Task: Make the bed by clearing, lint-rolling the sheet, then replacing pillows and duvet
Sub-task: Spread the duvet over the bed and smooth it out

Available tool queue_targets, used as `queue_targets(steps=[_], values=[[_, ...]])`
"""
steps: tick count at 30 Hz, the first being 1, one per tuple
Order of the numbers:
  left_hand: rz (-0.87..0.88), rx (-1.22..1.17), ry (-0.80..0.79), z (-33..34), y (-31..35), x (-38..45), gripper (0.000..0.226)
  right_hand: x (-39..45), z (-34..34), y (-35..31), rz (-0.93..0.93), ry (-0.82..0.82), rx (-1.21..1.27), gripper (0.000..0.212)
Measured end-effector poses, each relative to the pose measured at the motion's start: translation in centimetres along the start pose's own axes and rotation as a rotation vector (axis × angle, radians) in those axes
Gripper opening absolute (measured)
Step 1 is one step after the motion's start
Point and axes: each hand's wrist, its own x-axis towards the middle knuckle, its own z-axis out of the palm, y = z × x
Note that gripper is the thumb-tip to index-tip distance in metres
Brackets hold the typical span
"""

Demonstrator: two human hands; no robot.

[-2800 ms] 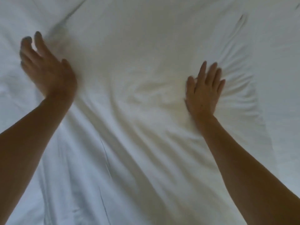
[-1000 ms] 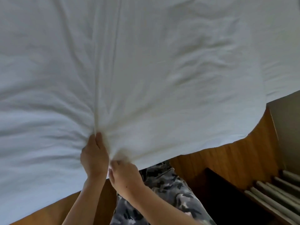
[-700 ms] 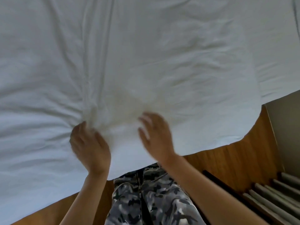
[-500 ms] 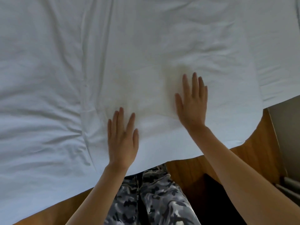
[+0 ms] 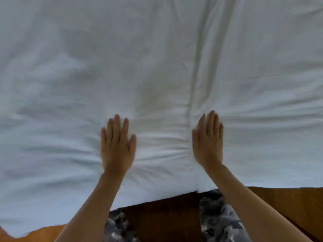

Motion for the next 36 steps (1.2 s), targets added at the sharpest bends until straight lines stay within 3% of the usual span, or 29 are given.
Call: queue_targets(steps=[2,6,9,11,12,16,18,21,24,27,29,32,36], values=[[-0.150,-0.036,-0.015,-1.2,-9.2,-1.3,0.062,-1.0,2.3,-8.7,-0.066,0.029,0.020,0.064],[-0.431,-0.083,-0.043,-3.9,-26.8,-5.9,0.068,-5.0,7.7,-27.2,-0.402,-0.006,0.095,0.059],[-0.858,-0.238,-0.116,-5.2,-36.4,-10.0,0.067,-8.9,11.0,-39.2,-0.545,-0.031,0.159,0.057],[-1.047,-0.352,-0.296,-5.8,-39.9,-13.0,0.061,-11.2,12.4,-44.3,-0.648,-0.062,0.154,0.057],[-1.082,-0.399,-0.304,-6.0,-40.9,-14.4,0.061,-12.1,12.8,-45.9,-0.697,-0.081,0.142,0.057],[-1.133,-0.421,-0.156,-6.9,-41.8,-15.2,0.052,-13.1,12.3,-48.6,-0.882,-0.151,0.072,0.055],[-1.039,-0.439,-0.011,-7.5,-41.5,-12.9,0.048,-11.9,11.0,-48.2,-0.857,-0.130,0.129,0.053],[-0.775,-0.500,0.175,-8.2,-40.6,-7.4,0.053,-6.8,8.5,-45.5,-0.620,0.042,0.238,0.051],[-0.463,-0.395,0.240,-8.3,-38.0,-0.9,0.055,1.0,5.6,-39.6,-0.328,0.204,0.167,0.054],[-0.060,-0.251,0.266,-8.6,-32.6,5.5,0.051,7.8,2.4,-31.1,0.005,0.267,0.063,0.060],[0.120,-0.214,0.245,-8.6,-28.6,9.2,0.051,10.5,0.4,-25.8,0.228,0.286,0.034,0.065],[0.215,-0.153,0.194,-7.4,-25.9,11.6,0.053,11.7,0.0,-22.3,0.411,0.201,0.041,0.073],[0.094,-0.074,0.180,-5.1,-33.1,8.9,0.053,9.3,5.0,-30.7,0.261,0.121,-0.017,0.066]])
